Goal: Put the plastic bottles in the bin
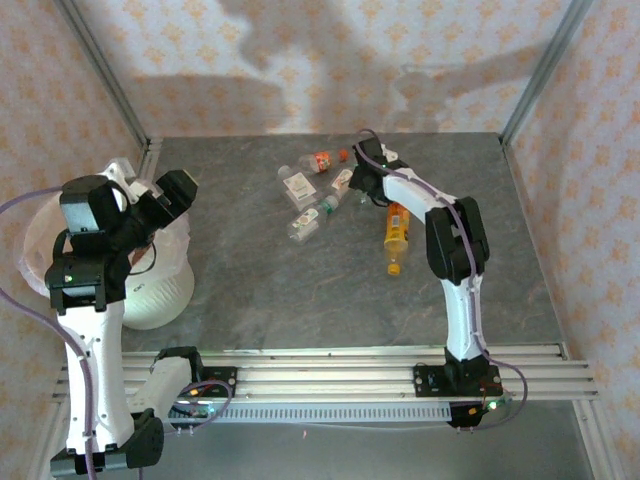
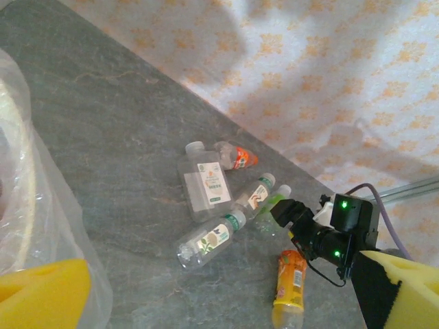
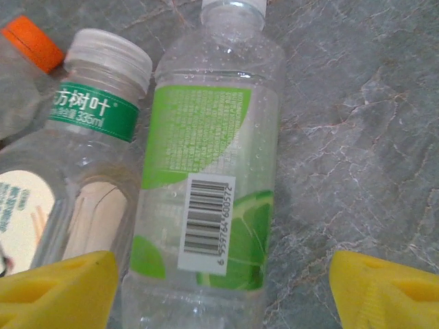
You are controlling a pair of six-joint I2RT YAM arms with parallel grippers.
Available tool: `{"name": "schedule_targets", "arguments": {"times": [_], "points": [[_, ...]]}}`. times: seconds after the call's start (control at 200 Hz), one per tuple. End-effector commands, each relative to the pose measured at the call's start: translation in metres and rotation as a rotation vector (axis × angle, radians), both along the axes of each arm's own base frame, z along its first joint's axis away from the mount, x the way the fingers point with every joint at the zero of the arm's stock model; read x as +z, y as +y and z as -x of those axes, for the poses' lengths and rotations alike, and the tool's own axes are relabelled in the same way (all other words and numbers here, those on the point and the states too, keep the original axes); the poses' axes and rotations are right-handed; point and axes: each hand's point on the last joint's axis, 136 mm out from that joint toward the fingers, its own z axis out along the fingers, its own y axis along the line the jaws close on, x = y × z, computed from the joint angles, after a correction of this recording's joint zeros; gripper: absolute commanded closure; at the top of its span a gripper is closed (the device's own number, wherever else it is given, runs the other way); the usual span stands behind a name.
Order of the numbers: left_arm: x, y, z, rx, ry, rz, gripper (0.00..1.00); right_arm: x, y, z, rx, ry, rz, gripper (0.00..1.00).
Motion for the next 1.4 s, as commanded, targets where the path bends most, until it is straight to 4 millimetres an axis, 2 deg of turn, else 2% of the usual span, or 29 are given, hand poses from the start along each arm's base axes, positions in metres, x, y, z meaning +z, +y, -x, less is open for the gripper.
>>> {"name": "schedule_targets", "arguments": {"times": [0.0,0.145,0.3,0.37,0.45,0.57,0.691,0.736,0.846,0.901,1.046,1.256,1.396], "points": [[-0.011,0.004,0.006,0.016,0.043,-0.035,0.01,-0.006,-0.011,-0.002,-0.031,0.021,0.052,0.22],[-0.016,0.008,0.007,0.021,0.059,-0.071,0.01,-0.018,-0.013,-0.006,-0.056,0.006,0.035,0.28],[-0.021,0.009,0.003,0.024,0.067,-0.066,0.01,-0.034,-0.011,-0.009,-0.042,0.056,0.058,0.25],[-0.023,0.008,0.003,0.020,0.073,-0.059,0.00,-0.034,-0.011,-0.010,-0.042,0.045,0.062,0.26],[-0.021,0.002,0.002,-0.015,0.059,-0.050,0.00,-0.028,-0.012,-0.011,-0.035,0.019,0.069,0.33],[-0.002,-0.025,0.000,-0.155,-0.046,0.023,0.01,-0.002,-0.017,-0.009,-0.018,-0.053,0.080,0.43],[0.020,-0.045,-0.003,-0.230,-0.157,0.111,0.01,0.045,-0.016,0.001,0.032,-0.163,0.036,0.50],[0.026,-0.053,-0.006,-0.253,-0.189,0.132,0.01,0.071,-0.012,0.009,0.069,-0.220,0.008,0.52],[0.033,-0.087,-0.016,-0.359,-0.221,0.157,0.01,0.115,-0.008,0.028,0.142,-0.320,-0.033,0.55],[0.034,-0.109,-0.020,-0.421,-0.211,0.135,0.01,0.129,-0.003,0.041,0.195,-0.355,-0.073,0.56],[0.035,-0.157,-0.034,-0.505,-0.186,0.060,0.00,0.168,0.027,0.082,0.412,-0.437,-0.212,0.58],[0.025,-0.202,-0.063,-0.533,-0.149,0.032,0.00,0.210,0.075,0.157,0.770,-0.504,-0.380,0.58],[0.019,-0.227,-0.079,-0.532,-0.149,0.067,0.00,0.226,0.090,0.190,0.866,-0.550,-0.408,0.57]]}}
